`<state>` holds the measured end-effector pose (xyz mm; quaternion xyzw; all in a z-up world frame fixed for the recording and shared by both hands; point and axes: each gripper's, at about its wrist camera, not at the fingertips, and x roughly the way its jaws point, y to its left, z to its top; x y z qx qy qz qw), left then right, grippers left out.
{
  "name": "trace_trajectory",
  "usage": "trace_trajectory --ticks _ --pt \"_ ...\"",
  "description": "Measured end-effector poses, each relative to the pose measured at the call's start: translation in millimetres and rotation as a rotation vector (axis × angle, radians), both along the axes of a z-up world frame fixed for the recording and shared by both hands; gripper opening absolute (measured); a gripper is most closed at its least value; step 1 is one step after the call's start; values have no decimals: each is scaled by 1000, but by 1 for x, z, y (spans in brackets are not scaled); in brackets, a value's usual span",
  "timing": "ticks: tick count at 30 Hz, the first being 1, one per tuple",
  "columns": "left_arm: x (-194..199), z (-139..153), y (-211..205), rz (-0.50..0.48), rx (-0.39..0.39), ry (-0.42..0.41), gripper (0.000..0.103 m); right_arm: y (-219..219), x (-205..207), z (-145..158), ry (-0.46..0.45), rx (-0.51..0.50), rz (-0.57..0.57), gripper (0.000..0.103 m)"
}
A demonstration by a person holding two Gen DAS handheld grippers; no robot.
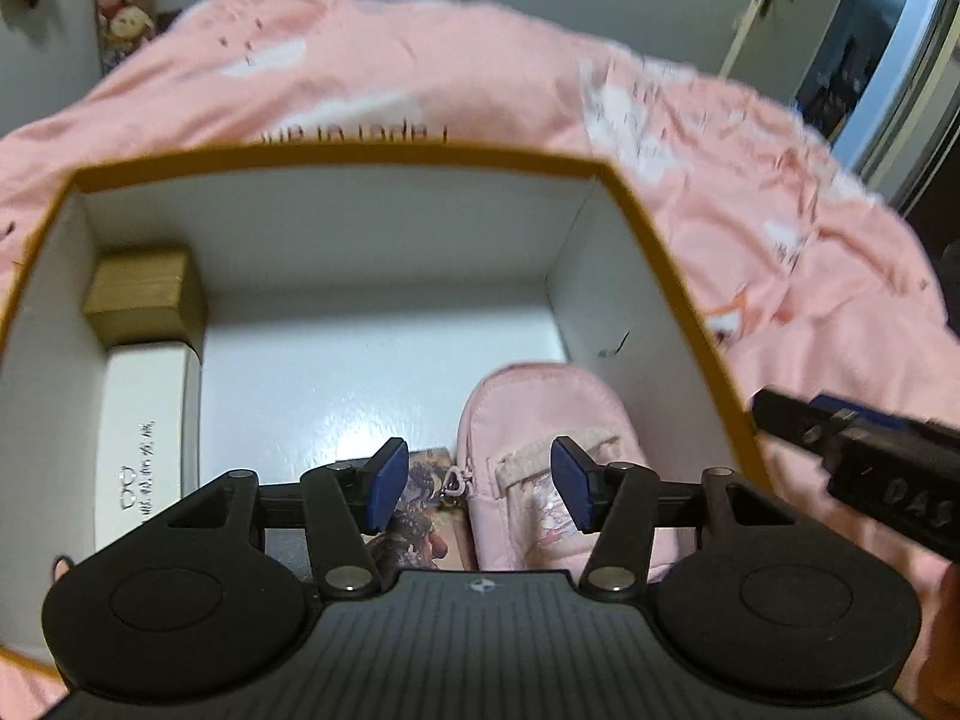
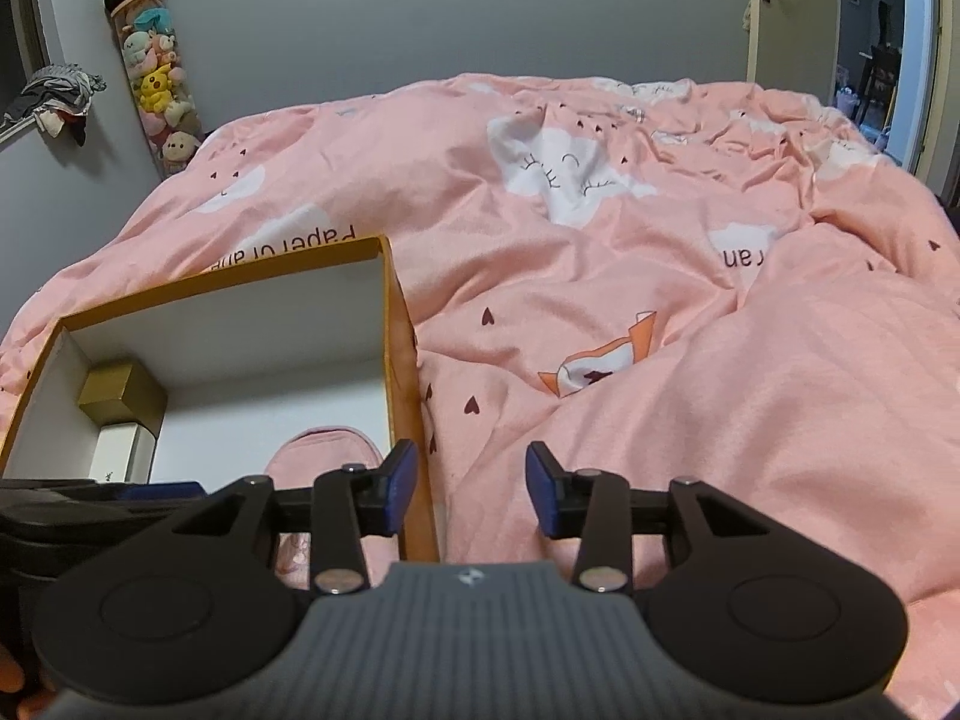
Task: Organize objects
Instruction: 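Open the left gripper to release the pouch inside the box, then withdraw both grippers from the box toward the plush toys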
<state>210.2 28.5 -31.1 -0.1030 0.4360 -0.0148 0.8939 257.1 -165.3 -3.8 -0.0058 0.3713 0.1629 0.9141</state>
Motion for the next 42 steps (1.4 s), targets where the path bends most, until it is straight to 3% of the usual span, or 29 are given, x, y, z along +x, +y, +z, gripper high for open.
trace_trajectory --ticks 6,15,21,26,30,36,39,42 --pt "-29 24 5 10 -30 -121 63 -1 -23 5 -43 6 28 52" --pt "-82 50 4 -34 -26 -231 66 -4 -65 16 -120 40 77 53" --pt "-114 56 8 3 6 -289 68 -2 -93 15 -132 30 132 64" --pt "-136 53 25 85 -35 -272 68 -1 -111 10 -110 22 173 69" --pt "-151 47 35 94 -33 -245 68 4 -125 3 -81 9 224 69" --pt "-168 36 46 94 0 -119 65 9 -138 -8 -13 -17 282 69" --pt "-173 25 52 84 -5 -57 62 10 -142 -16 38 -22 298 68" --pt "-173 14 56 70 -60 -5 61 13 -144 -25 85 -39 308 56"
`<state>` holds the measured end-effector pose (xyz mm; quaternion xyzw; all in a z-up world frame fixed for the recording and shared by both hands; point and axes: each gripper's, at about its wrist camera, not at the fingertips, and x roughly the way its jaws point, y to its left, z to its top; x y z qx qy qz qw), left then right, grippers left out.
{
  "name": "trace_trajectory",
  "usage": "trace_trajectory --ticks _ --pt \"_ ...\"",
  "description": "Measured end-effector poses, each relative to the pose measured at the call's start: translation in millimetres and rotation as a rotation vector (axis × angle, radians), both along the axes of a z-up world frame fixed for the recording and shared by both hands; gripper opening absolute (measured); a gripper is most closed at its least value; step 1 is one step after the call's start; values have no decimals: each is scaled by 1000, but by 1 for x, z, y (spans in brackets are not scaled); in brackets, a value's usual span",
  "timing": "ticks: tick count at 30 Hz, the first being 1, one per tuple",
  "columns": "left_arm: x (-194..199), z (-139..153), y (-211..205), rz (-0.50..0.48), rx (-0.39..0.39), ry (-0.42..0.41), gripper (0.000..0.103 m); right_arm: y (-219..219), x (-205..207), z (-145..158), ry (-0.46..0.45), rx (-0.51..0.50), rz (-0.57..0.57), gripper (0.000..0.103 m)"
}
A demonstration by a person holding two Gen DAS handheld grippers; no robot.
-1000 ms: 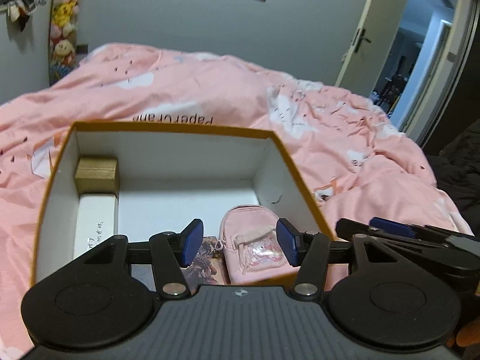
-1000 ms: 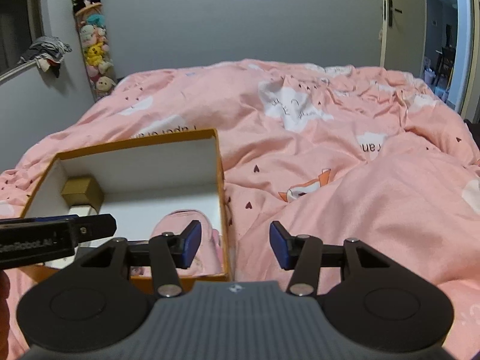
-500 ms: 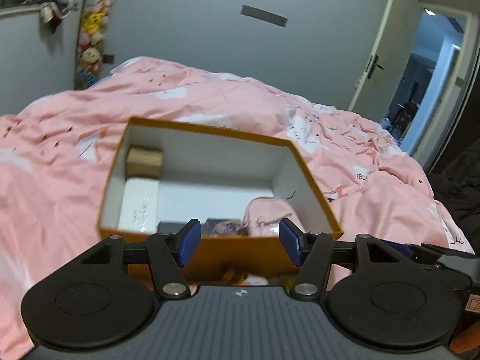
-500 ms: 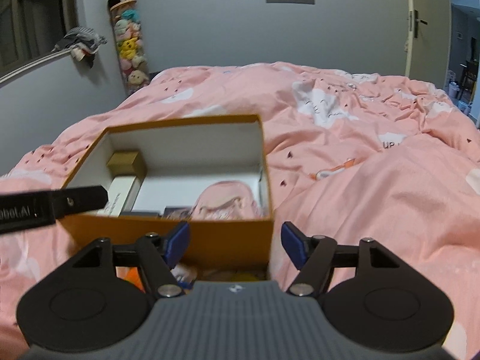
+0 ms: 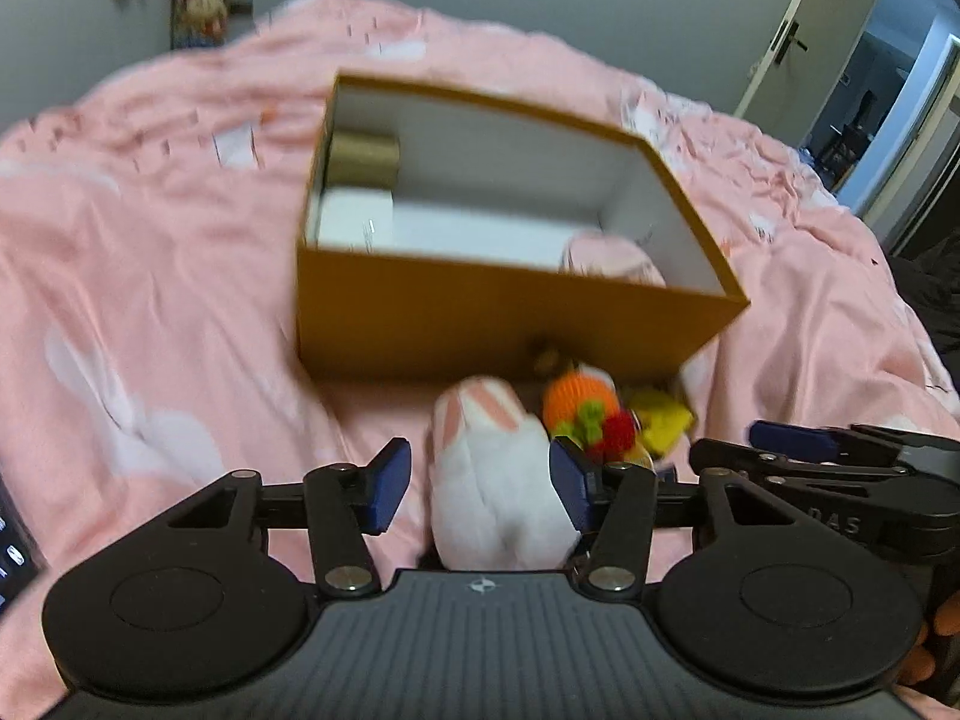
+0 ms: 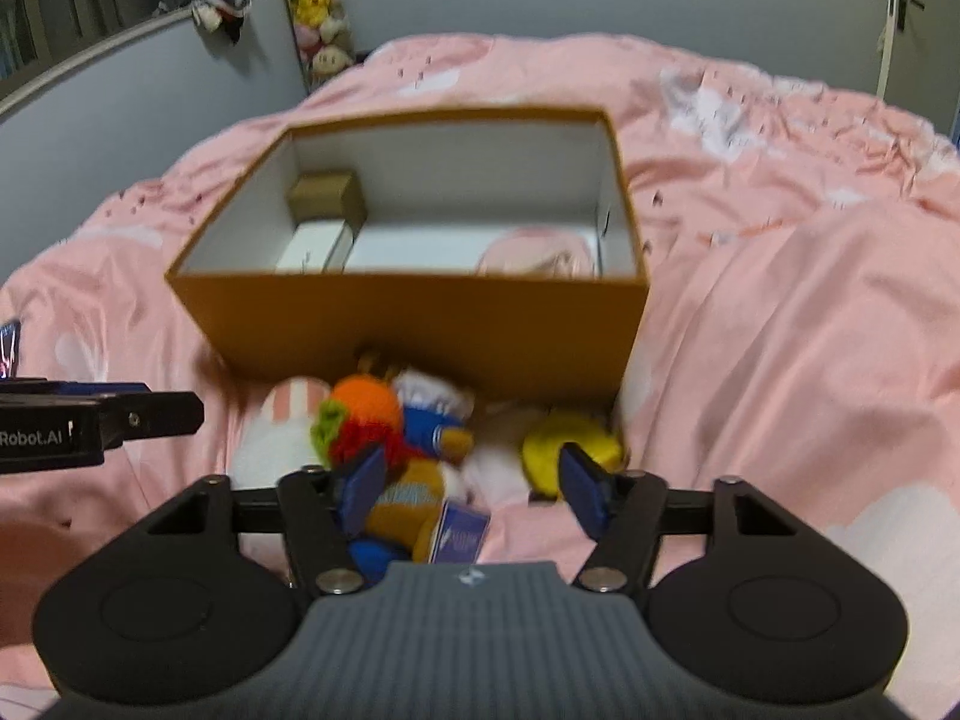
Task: Organize objects
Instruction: 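Withdraw both grippers from the box toward the plush toys, then grasp the white plush with the left gripper while the right grasps the duck plush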
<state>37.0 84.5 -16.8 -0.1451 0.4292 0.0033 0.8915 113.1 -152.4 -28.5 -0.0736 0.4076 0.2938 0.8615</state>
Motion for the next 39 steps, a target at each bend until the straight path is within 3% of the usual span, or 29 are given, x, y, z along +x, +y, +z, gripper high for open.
trace_trajectory --ticks 8,11,16,21,31,35,36,39 --pt "9 -18 -4 -20 -37 48 61 11 5 -15 68 -28 39 45" --pt "9 -19 -7 -13 -21 51 61 14 8 -19 85 -32 46 45" --pt "9 -13 -18 -83 16 8 61 22 9 -23 72 -57 71 47" --pt "17 -24 -31 -133 61 53 56 22 12 -27 87 -69 56 48" --pt "9 -25 -16 -56 125 85 45 30 0 -17 23 -46 129 46" --pt "9 -31 -4 29 216 154 28 40 -6 -18 19 -53 185 37" --pt "9 -37 1 49 212 178 28 43 -7 -19 21 -49 199 34" --pt "4 -37 14 59 107 169 28 50 -10 -22 27 -59 239 20"
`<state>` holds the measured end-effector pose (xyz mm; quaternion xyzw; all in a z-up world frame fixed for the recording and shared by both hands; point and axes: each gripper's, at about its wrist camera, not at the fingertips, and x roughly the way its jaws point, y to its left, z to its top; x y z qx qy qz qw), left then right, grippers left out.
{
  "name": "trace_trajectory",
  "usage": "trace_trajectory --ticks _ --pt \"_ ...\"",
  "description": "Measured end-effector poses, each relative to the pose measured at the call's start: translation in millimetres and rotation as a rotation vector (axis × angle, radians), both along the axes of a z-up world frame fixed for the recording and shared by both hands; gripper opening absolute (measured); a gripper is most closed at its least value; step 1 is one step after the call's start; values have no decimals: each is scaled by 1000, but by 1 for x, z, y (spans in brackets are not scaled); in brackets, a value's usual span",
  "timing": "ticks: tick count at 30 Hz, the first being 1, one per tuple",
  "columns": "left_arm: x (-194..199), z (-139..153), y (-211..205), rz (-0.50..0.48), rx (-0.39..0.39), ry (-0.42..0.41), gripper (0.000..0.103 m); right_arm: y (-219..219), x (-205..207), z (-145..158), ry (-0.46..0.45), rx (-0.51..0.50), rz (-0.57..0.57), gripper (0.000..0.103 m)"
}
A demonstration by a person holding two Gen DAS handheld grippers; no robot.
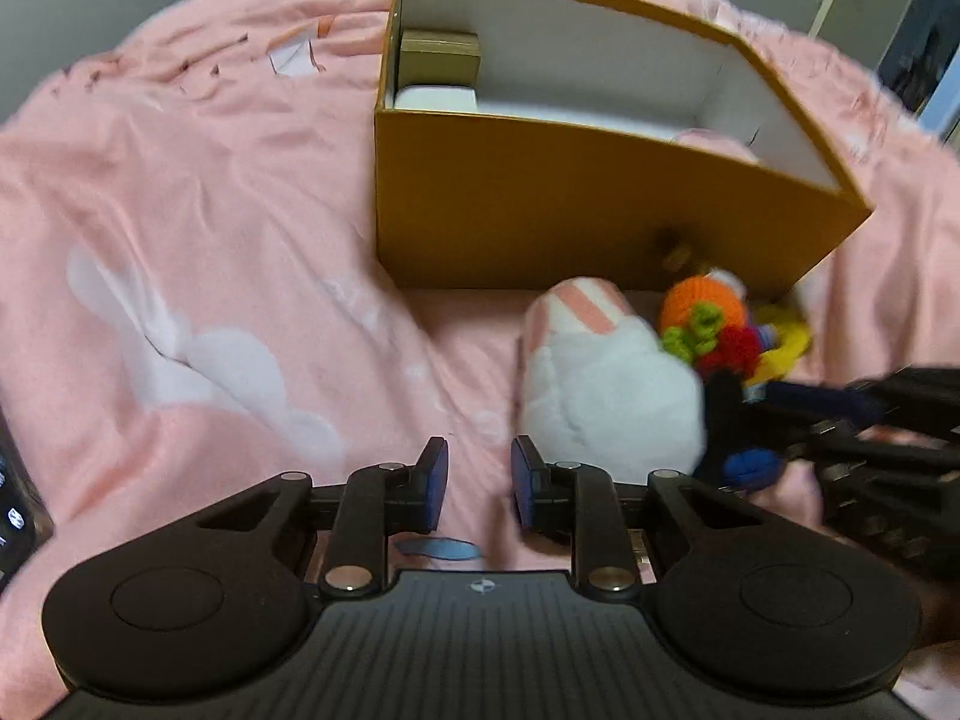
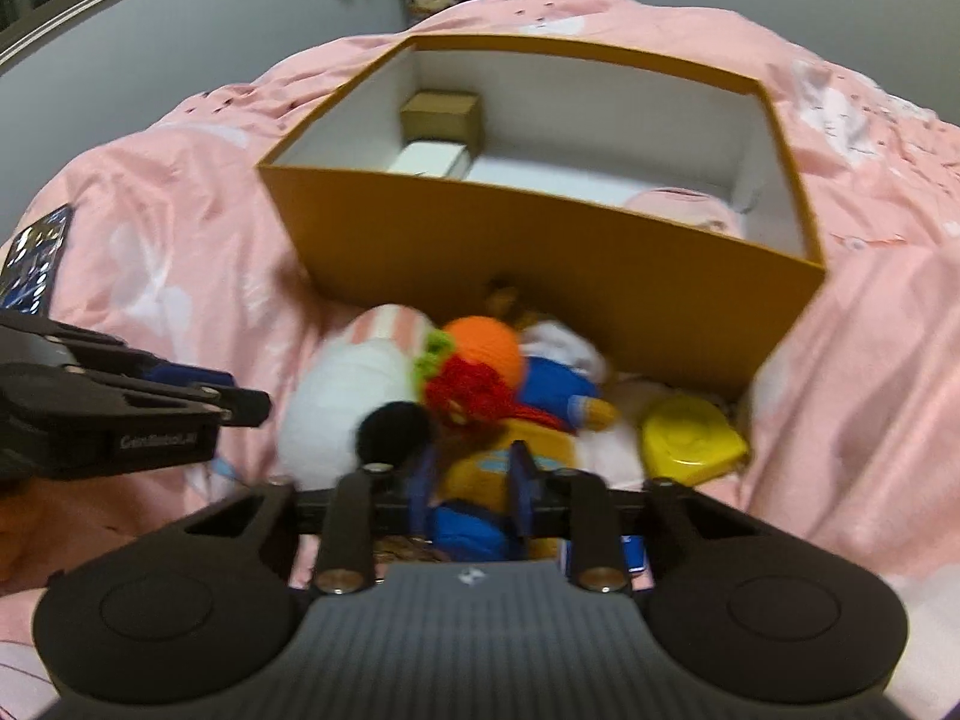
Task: Organize objects
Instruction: 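Grasp the white plush with the left gripper while the right grasps the duck plush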
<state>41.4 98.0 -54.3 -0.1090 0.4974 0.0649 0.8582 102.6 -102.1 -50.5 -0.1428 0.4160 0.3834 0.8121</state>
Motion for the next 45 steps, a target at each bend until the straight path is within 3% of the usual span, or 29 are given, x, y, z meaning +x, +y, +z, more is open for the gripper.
trace_trajectory --ticks 2,7,11,12,18,23,26,30,32,34,36,39,45 --pt "-2 7 0 2 20 -34 28 4 -1 -3 2 -14 14 15" --pt "-6 22 -5 -36 -47 -133 29 9 1 -10 35 -20 27 13" --pt "-6 26 -11 -77 -81 -161 48 16 1 -14 89 15 80 11" --pt "-6 27 -12 -84 -83 -163 57 19 -1 -15 89 18 94 10" --pt "-1 23 -9 -63 -112 -137 73 29 -8 -17 129 68 186 10" --pt "10 7 0 18 -80 -76 68 33 -11 -22 138 40 182 10" --pt "12 0 1 7 -113 -61 70 26 -9 -16 103 42 141 12" --pt "12 2 -4 -19 -85 -60 70 12 -6 -5 24 44 43 12" --pt "14 2 -11 -49 -60 -54 70 6 -2 -1 -10 31 -9 21" --pt "16 2 -16 -74 -37 -47 73 1 2 0 -37 5 -58 40" --pt "17 2 -19 -87 -30 -46 74 -4 7 -2 -25 -7 -85 42" --pt "19 0 -22 -104 -19 -37 78 -6 16 -12 40 -22 -121 56" --pt "25 -6 -24 -99 18 -23 78 -4 25 -29 104 -35 -127 64"
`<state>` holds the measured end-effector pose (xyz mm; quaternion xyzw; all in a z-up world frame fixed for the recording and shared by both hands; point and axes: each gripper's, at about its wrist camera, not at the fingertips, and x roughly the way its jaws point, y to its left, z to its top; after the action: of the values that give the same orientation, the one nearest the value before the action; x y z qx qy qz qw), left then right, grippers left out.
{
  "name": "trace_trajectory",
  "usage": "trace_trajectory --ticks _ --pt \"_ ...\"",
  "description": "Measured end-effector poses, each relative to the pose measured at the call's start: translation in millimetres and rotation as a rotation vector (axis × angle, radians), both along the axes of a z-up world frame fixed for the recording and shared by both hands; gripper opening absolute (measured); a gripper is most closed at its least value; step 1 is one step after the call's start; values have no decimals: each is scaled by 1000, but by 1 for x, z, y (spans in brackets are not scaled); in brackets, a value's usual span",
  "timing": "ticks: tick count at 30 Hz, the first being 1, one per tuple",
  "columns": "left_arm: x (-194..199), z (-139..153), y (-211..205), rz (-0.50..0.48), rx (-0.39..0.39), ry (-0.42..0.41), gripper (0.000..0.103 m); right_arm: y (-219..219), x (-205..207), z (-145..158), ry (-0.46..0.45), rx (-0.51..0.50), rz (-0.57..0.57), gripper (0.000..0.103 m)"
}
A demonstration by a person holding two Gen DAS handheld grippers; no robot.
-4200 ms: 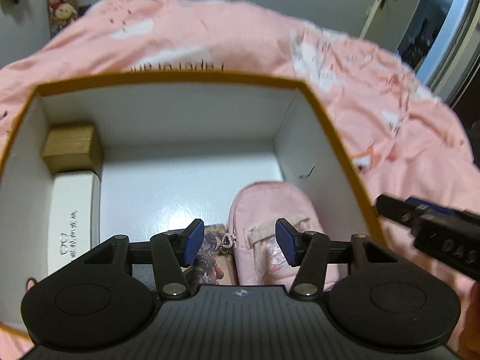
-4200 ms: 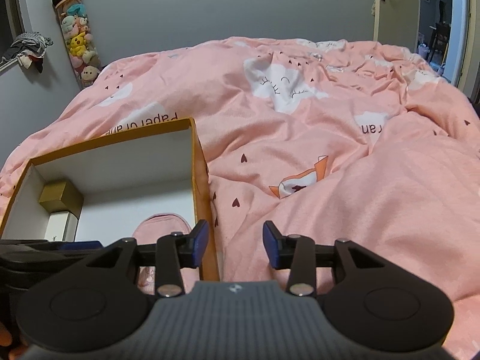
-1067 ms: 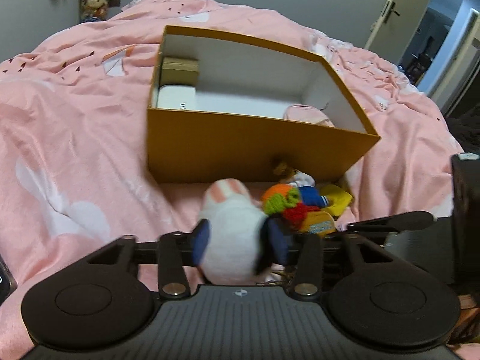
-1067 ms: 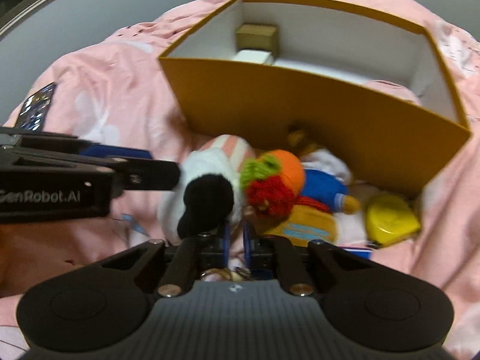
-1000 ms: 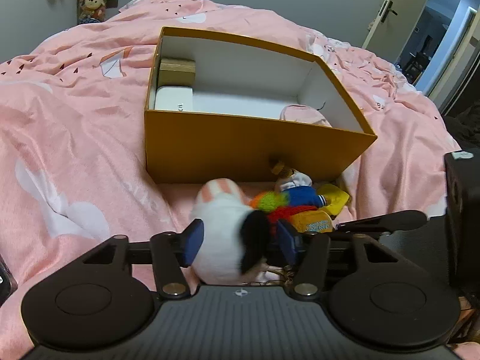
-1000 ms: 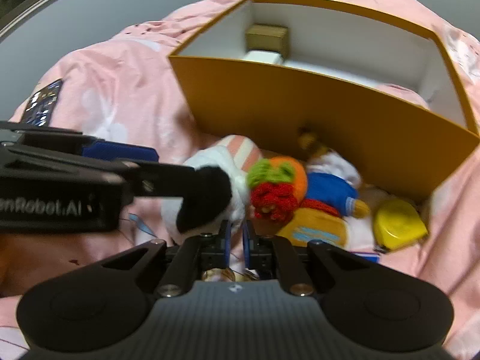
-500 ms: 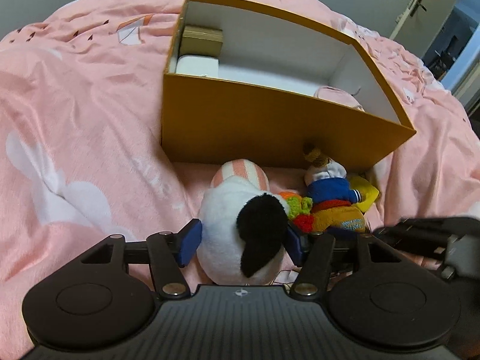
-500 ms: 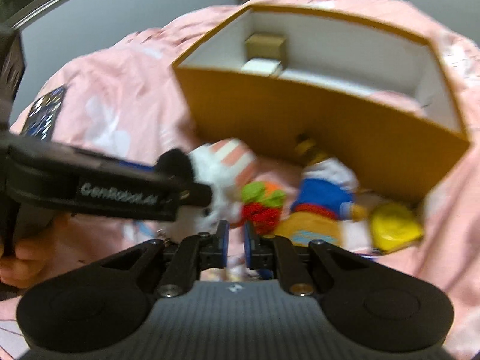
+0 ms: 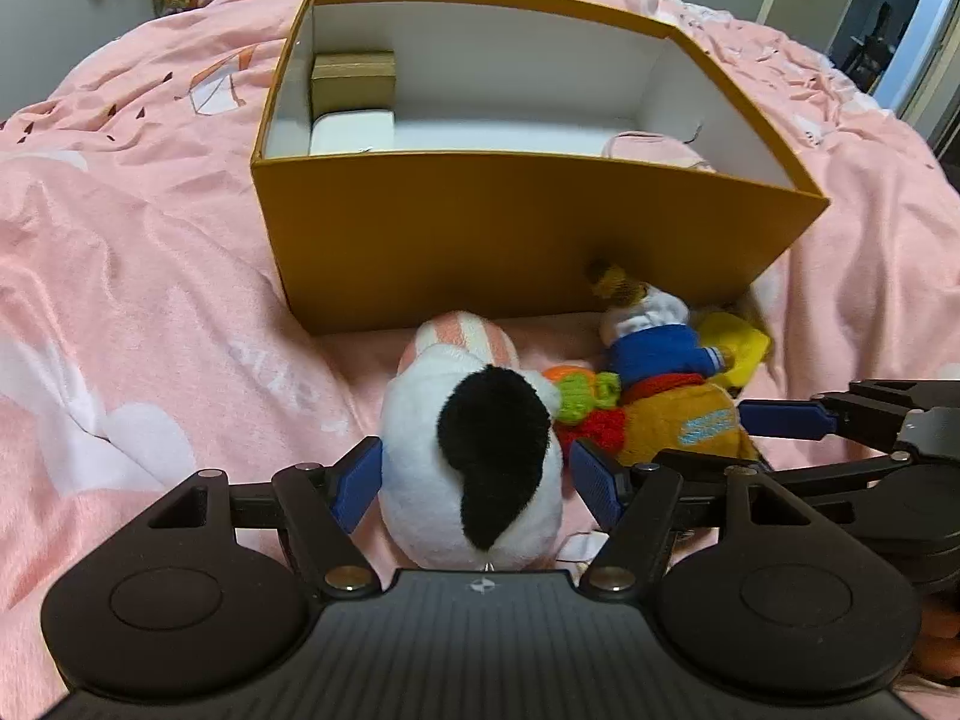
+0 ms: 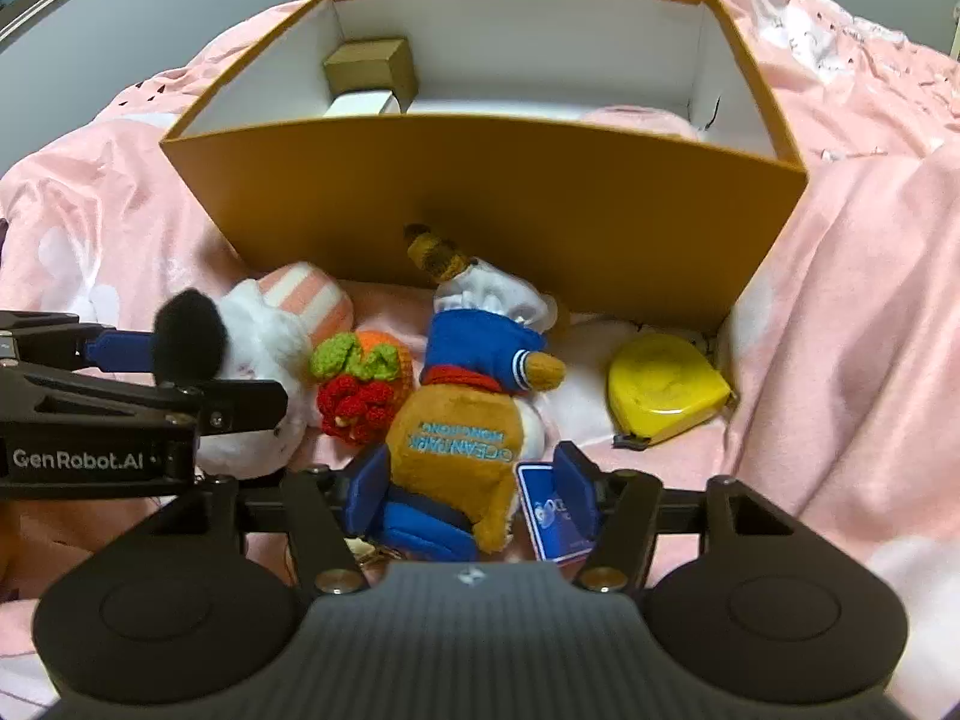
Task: Organize objects
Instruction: 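Grasp the white plush with the left gripper while the right grasps the duck plush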
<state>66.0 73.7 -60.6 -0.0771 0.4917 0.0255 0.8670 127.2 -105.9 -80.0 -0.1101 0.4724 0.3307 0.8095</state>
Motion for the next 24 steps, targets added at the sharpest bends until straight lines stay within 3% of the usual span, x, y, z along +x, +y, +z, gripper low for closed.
trace_trajectory --ticks 6,16,24 --pt "0 -4 6 32 -11 6 73 4 5 -12 18 -4 12 70" --pt "-16 2 22 95 -106 -26 67 5 -7 -2 -47 -26 47 52" --pt "-30 31 22 95 -160 -100 66 -11 -12 27 -76 14 16 50"
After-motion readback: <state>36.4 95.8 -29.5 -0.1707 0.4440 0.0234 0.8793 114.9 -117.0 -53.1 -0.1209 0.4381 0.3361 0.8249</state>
